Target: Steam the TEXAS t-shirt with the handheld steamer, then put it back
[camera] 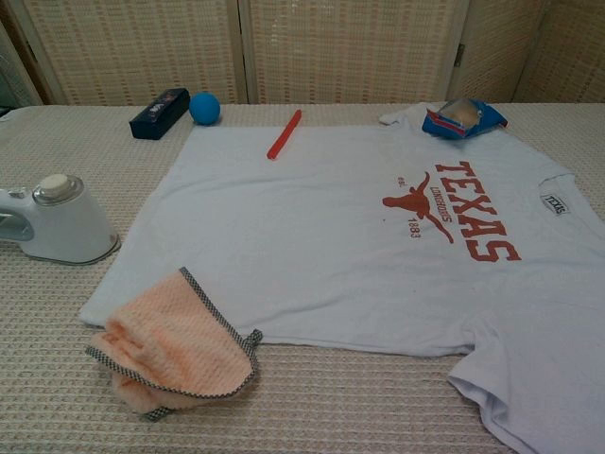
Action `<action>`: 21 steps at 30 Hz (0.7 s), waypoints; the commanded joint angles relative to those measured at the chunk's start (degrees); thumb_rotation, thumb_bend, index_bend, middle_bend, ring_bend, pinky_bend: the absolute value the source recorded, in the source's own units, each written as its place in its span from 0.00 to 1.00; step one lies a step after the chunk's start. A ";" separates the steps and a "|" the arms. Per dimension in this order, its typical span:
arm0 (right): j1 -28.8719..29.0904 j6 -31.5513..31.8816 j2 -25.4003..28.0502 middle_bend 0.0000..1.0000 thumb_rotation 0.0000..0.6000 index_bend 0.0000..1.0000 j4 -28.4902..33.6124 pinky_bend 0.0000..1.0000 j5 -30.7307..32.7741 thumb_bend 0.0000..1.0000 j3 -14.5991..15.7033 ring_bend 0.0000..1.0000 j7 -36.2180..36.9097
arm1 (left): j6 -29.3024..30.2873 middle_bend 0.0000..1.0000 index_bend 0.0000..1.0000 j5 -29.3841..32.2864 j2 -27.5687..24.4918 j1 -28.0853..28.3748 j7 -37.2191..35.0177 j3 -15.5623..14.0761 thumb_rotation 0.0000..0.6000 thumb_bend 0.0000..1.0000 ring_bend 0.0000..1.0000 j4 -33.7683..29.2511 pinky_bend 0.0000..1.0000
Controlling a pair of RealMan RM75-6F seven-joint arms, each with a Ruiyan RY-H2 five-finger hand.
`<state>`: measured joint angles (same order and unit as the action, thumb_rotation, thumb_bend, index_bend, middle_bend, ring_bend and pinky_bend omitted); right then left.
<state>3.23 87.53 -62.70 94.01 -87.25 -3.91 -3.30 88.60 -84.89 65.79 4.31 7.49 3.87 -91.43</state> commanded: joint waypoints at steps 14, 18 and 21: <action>-0.73 2.81 2.21 0.04 1.00 0.00 1.89 0.18 -1.43 0.00 -0.66 0.03 -1.13 | -3.01 0.25 0.19 0.78 -0.26 2.81 -2.52 2.11 1.00 0.04 0.18 0.94 0.19; -0.79 3.00 3.19 0.04 1.00 0.00 2.66 0.18 -1.08 0.00 -1.04 0.03 -1.41 | -7.40 0.24 0.19 2.37 -0.16 6.01 -2.45 3.65 1.00 0.04 0.17 0.43 0.19; -0.79 2.79 3.77 0.04 1.00 0.00 3.01 0.18 -0.68 0.00 -1.18 0.03 -1.45 | -11.48 0.23 0.18 4.49 0.65 8.82 -1.46 4.90 1.00 0.06 0.17 0.72 0.19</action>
<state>2.44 90.36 -58.98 96.96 -87.99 -5.05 -4.74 79.65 -82.01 65.89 11.08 5.42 7.64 -90.76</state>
